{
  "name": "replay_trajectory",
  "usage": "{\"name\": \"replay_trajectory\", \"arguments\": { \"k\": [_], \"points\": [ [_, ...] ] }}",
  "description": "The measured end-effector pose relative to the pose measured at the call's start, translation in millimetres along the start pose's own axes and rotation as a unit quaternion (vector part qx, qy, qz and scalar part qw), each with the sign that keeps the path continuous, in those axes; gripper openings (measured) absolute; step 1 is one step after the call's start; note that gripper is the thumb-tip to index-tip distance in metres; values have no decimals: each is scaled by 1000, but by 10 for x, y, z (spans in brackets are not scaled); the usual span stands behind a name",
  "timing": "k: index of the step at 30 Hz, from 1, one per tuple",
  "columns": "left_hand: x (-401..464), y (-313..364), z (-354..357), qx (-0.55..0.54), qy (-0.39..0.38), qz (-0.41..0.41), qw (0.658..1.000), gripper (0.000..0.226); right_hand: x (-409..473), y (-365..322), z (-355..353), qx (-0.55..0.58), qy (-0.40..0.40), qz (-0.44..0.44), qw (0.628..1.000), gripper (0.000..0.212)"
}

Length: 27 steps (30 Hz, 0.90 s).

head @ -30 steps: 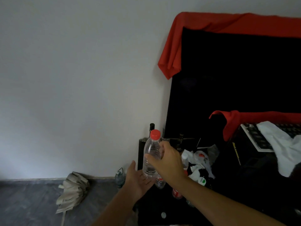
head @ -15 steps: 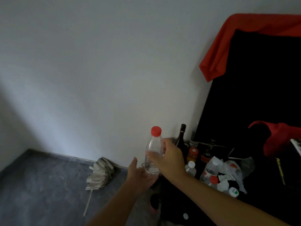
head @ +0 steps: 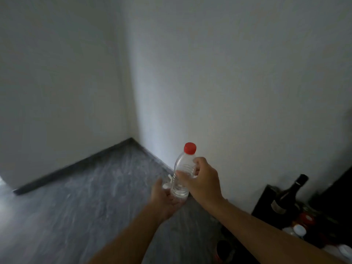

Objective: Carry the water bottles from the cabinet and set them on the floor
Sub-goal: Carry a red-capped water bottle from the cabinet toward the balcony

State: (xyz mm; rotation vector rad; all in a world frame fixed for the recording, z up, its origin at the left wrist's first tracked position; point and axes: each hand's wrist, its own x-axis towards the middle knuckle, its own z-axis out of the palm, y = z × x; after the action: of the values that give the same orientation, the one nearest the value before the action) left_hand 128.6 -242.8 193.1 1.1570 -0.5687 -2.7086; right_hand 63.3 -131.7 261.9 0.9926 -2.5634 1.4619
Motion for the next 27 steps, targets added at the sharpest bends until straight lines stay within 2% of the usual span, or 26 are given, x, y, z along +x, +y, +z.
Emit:
{"name": "replay_trajectory", "arguments": {
  "k": [7,12,27],
  "points": [
    [-466,655,-725,-48,20,61,997,78,-32,-713,761,48,-73,-59,994,55],
    [-687,1152,-1306,-49,52,102,992,79,-84,-1188,1385,57,-97,-90,990,37],
    [-1249,2452,-2753,-98,96,165,977,83,-202,-2458,3048,83,-179,-122,973,44]
  ]
}}
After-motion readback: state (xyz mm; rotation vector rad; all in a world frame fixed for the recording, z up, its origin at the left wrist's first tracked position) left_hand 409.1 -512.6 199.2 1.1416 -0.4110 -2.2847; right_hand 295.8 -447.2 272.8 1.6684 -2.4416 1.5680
